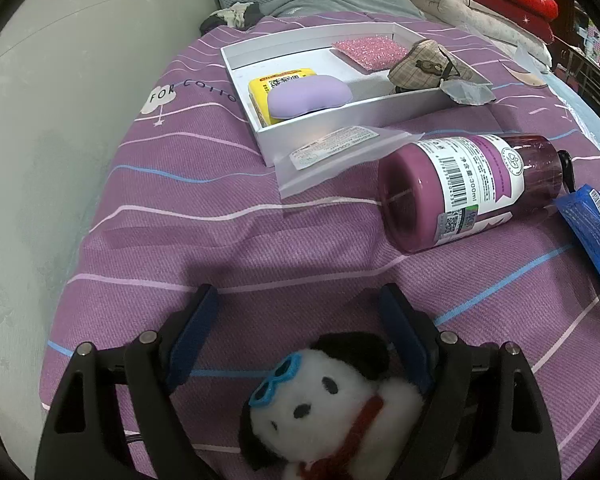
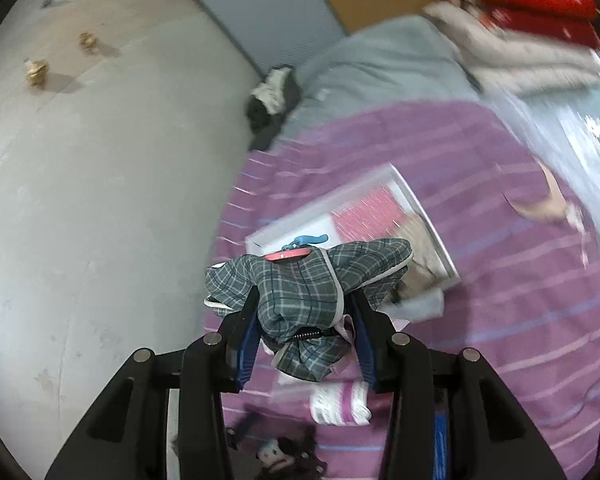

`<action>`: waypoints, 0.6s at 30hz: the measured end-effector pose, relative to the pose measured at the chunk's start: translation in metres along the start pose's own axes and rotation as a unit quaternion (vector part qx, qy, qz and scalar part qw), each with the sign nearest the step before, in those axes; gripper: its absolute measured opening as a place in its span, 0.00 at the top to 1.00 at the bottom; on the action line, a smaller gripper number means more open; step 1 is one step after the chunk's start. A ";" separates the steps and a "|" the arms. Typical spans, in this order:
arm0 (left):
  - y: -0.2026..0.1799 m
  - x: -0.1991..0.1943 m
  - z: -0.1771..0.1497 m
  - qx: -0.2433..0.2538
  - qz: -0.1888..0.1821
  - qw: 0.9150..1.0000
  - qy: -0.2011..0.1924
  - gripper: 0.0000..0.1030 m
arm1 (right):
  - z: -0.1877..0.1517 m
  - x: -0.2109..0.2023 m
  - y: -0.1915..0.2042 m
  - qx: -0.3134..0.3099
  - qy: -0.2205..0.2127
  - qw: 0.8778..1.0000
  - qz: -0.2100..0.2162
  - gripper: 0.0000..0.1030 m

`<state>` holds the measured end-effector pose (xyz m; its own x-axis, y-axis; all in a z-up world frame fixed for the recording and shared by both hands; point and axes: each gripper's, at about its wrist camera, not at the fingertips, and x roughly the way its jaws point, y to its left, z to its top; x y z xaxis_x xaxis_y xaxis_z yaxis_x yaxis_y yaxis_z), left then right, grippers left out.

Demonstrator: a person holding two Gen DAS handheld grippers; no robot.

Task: Organize soft objects
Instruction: 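Lift the plaid cloth bear with the right gripper and hold it above the tray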

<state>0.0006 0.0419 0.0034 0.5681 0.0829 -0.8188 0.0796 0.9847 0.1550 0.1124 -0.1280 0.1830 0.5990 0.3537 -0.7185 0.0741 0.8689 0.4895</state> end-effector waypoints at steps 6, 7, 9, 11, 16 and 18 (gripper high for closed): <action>0.000 0.000 0.000 -0.001 0.000 1.000 0.000 0.20 | -0.038 0.018 0.002 -0.051 -0.005 0.995 -0.089 0.60; 0.000 0.000 0.000 -0.001 0.000 1.000 0.000 0.20 | -0.045 0.023 -0.003 -0.052 -0.002 0.994 -0.101 0.60; 0.000 -0.001 0.000 -0.002 0.000 1.000 -0.001 0.20 | -0.062 0.038 -0.018 -0.039 0.029 0.993 -0.105 0.60; 0.001 -0.001 0.000 -0.004 0.000 1.000 -0.001 0.20 | -0.072 0.051 -0.029 -0.025 0.058 0.993 -0.095 0.59; 0.000 -0.001 0.001 -0.005 0.000 1.000 -0.001 0.20 | -0.079 0.071 -0.051 0.006 0.085 0.993 -0.077 0.59; 0.000 -0.001 0.000 -0.005 0.001 1.000 -0.001 0.20 | -0.077 0.068 -0.054 0.010 0.076 0.995 -0.064 0.59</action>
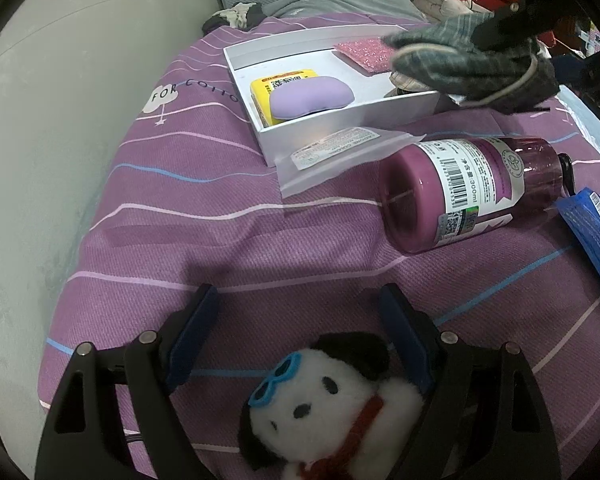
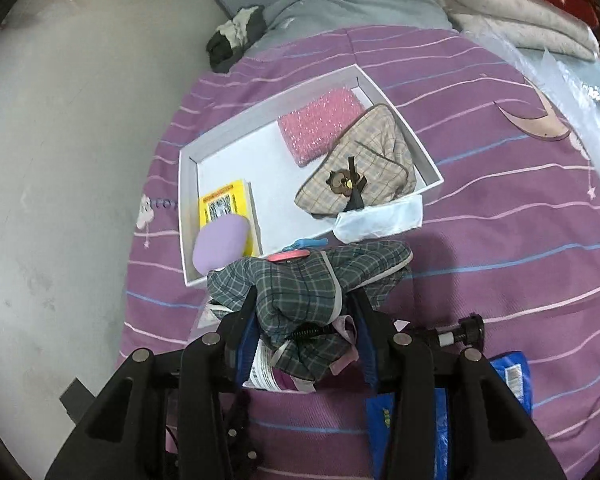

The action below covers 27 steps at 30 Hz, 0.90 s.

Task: Organize soft objects
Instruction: 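Lift the plaid cloth bear with the right gripper and hold it above the tray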

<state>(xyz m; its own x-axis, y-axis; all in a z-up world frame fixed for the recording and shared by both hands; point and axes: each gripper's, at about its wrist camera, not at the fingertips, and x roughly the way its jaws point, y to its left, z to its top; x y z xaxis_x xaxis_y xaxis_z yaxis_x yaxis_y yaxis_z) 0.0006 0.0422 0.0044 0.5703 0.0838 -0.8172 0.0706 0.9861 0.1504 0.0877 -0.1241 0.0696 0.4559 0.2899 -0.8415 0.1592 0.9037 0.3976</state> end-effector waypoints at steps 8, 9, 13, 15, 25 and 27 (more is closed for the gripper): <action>0.000 -0.001 0.000 0.000 -0.001 1.000 0.000 0.20 | 0.004 -0.023 -0.007 -0.010 -0.025 0.999 0.017 0.59; 0.000 -0.001 0.000 0.000 -0.001 1.000 0.000 0.20 | 0.004 -0.024 -0.008 -0.011 -0.026 0.999 0.019 0.59; 0.000 -0.001 0.000 -0.001 -0.001 1.000 -0.001 0.19 | 0.004 -0.024 -0.013 -0.026 -0.017 0.999 0.023 0.59; 0.000 -0.001 0.000 -0.001 -0.001 1.000 -0.001 0.19 | 0.003 -0.023 -0.017 -0.026 -0.015 0.999 0.023 0.59; 0.002 0.001 0.001 -0.007 -0.006 1.000 -0.004 0.18 | 0.008 -0.022 -0.041 0.007 -0.017 0.999 0.040 0.59; 0.002 0.002 0.003 -0.006 -0.006 1.000 0.000 0.17 | 0.008 -0.022 -0.041 0.007 -0.016 0.999 0.042 0.59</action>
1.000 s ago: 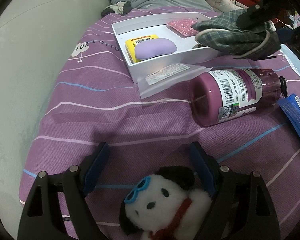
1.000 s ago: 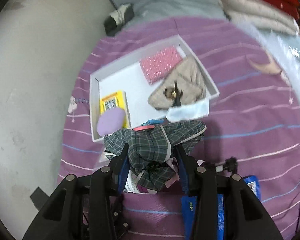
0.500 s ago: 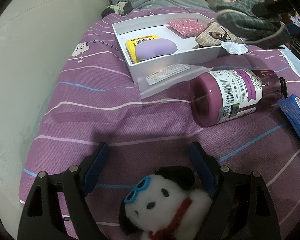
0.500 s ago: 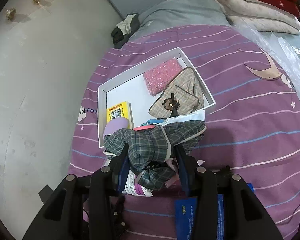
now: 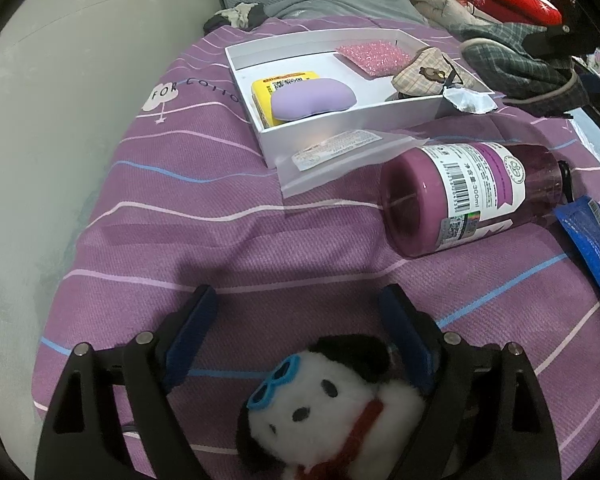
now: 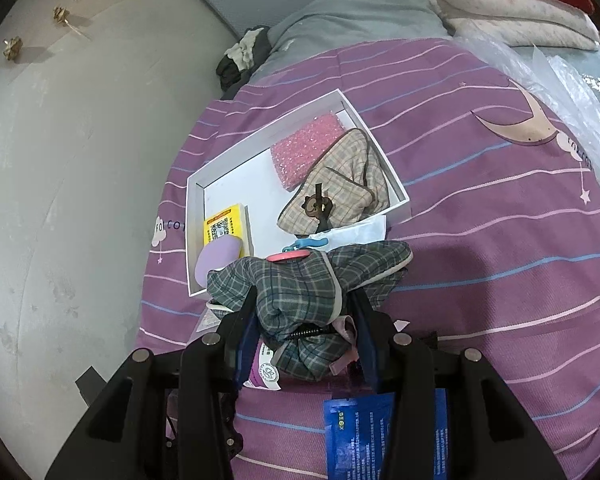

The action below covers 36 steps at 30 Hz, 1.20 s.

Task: Organize soft objects
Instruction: 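Lift the plaid cloth bear with the right gripper and hold it above the tray, then grasp the clear plastic bag with the left gripper while the right holds the cloth bear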

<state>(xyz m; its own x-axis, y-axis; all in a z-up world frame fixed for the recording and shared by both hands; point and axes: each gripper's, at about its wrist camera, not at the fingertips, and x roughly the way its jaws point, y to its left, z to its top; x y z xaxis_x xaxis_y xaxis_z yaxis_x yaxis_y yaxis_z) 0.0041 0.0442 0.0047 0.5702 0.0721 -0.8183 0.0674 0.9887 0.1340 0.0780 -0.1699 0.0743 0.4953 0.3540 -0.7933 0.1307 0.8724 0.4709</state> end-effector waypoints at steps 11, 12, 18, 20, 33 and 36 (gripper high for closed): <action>-0.002 0.007 0.006 0.007 0.028 1.000 0.009 0.07 | 0.001 0.008 0.000 0.000 0.010 1.000 0.005 0.59; -0.001 0.007 0.006 0.000 0.028 1.000 0.013 0.07 | 0.001 0.008 0.000 0.000 0.010 1.000 0.006 0.59; 0.014 -0.012 0.005 -0.038 -0.023 0.999 -0.005 0.27 | 0.001 0.008 0.002 -0.007 0.013 1.000 0.015 0.59; 0.021 -0.029 0.001 -0.055 -0.044 0.997 -0.027 0.27 | 0.000 0.009 0.003 -0.009 0.012 1.000 0.016 0.59; 0.009 -0.039 0.040 0.086 0.011 0.995 -0.051 0.26 | 0.001 0.009 0.002 -0.009 0.013 1.000 0.025 0.59; 0.000 -0.029 0.043 0.128 -0.015 0.991 -0.030 0.27 | 0.001 0.011 0.001 -0.007 0.017 1.000 0.023 0.59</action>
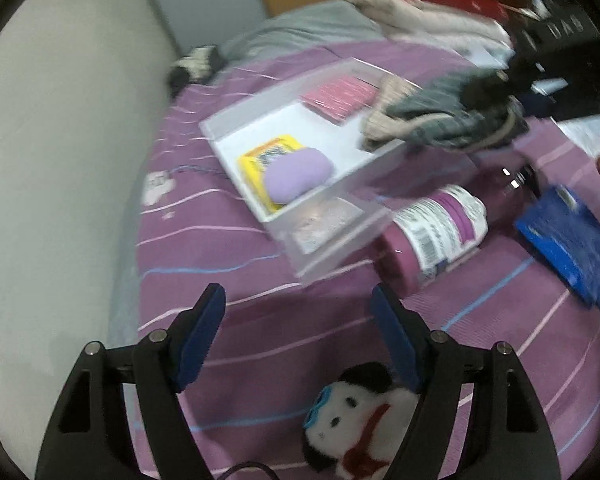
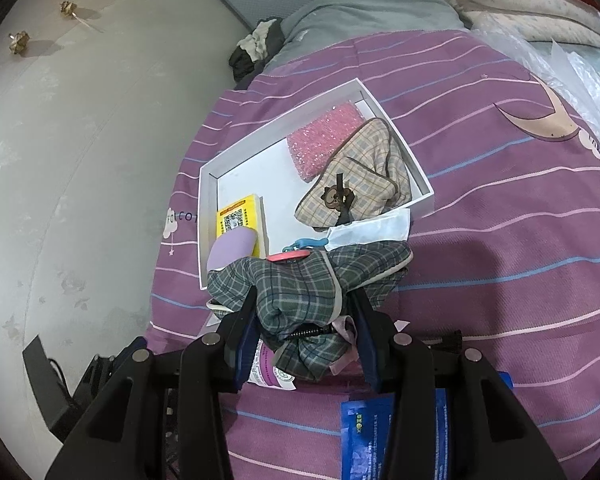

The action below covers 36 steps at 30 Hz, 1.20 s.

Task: Organize soft objects
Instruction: 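Grasp the clear plastic bag with the left gripper while the right holds the cloth bear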

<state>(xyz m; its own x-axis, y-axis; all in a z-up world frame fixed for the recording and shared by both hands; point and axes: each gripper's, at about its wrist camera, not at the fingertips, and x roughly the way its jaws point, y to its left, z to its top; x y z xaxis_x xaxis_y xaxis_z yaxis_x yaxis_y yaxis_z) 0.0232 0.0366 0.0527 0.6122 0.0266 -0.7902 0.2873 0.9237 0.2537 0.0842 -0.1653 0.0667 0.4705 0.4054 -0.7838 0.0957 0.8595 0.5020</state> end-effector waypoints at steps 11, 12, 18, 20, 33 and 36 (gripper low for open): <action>-0.013 0.034 0.018 0.074 -0.035 0.996 0.037 0.52 | 0.001 0.011 0.000 0.002 0.012 1.000 -0.009 0.59; -0.012 0.037 0.021 0.070 -0.048 0.995 0.043 0.56 | 0.002 0.012 0.001 0.003 0.012 1.000 -0.010 0.59; -0.007 0.050 0.039 0.054 -0.066 0.995 0.053 0.64 | 0.003 0.012 -0.001 0.005 0.012 1.000 -0.011 0.59; -0.005 0.055 0.044 0.049 -0.069 0.994 0.063 0.75 | 0.003 0.012 -0.001 0.006 0.012 1.000 -0.012 0.58; 0.021 0.039 0.047 -0.050 -0.090 0.994 0.044 0.90 | 0.002 0.021 0.008 -0.007 0.023 1.000 -0.007 0.58; 0.026 0.032 0.047 -0.069 -0.089 0.993 0.028 0.91 | 0.002 0.021 0.010 -0.008 0.022 1.000 -0.006 0.59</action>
<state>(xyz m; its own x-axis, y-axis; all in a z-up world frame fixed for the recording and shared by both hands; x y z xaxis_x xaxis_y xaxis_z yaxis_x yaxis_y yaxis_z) 0.0851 0.0437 0.0608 0.5171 -0.1247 -0.8468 0.2809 0.9593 0.0303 0.0969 -0.1486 0.0561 0.4311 0.4078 -0.8049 0.0861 0.8694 0.4866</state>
